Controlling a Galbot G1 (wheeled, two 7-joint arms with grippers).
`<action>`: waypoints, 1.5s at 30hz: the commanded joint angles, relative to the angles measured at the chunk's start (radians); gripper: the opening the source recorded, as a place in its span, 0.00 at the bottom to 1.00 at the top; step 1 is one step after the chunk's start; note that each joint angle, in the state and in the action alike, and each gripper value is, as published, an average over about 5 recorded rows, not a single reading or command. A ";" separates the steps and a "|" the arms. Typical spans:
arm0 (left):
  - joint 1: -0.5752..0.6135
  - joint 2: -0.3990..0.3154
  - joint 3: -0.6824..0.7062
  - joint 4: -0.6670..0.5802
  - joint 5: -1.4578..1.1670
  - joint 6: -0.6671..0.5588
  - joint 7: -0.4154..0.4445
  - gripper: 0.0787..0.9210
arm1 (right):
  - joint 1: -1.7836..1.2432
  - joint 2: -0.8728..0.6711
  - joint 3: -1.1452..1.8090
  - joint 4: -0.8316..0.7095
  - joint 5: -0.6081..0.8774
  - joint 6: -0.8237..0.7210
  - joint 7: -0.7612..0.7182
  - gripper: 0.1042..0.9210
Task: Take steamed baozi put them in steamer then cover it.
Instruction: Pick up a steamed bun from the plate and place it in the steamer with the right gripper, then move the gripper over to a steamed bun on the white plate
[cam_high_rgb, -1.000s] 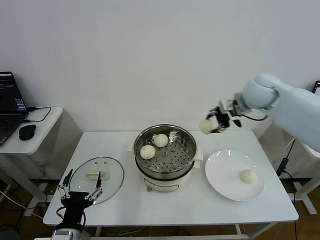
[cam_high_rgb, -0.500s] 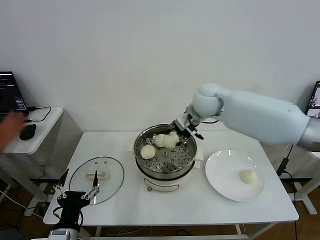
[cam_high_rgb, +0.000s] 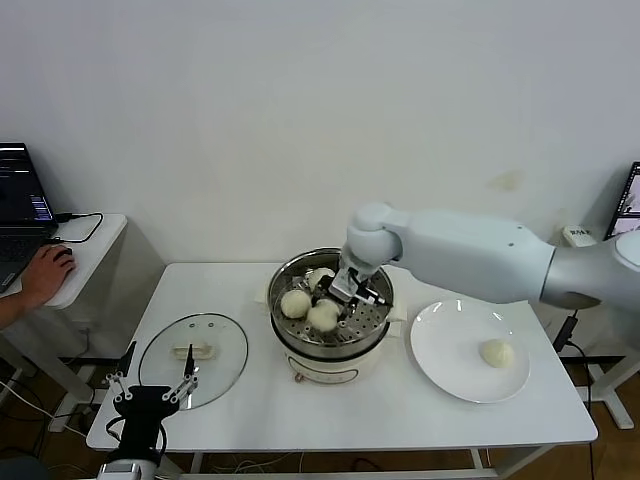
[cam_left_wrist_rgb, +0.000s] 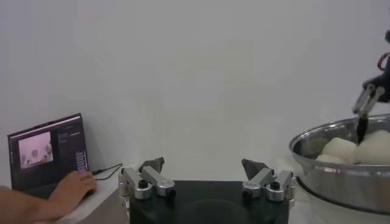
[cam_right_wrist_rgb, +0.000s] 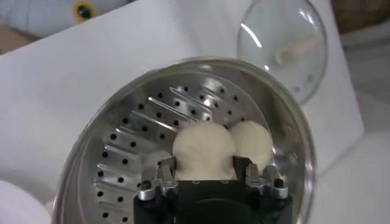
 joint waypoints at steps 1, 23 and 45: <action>0.001 -0.001 0.001 -0.002 0.002 -0.002 0.000 0.88 | -0.018 0.023 -0.018 -0.010 -0.083 0.087 0.002 0.59; 0.006 0.013 -0.002 -0.010 0.003 -0.002 0.006 0.88 | 0.106 -0.173 0.046 0.105 0.126 -0.169 -0.002 0.88; -0.009 0.051 0.019 0.000 0.004 0.005 0.024 0.88 | -0.254 -0.785 0.354 0.249 0.037 -0.565 -0.031 0.88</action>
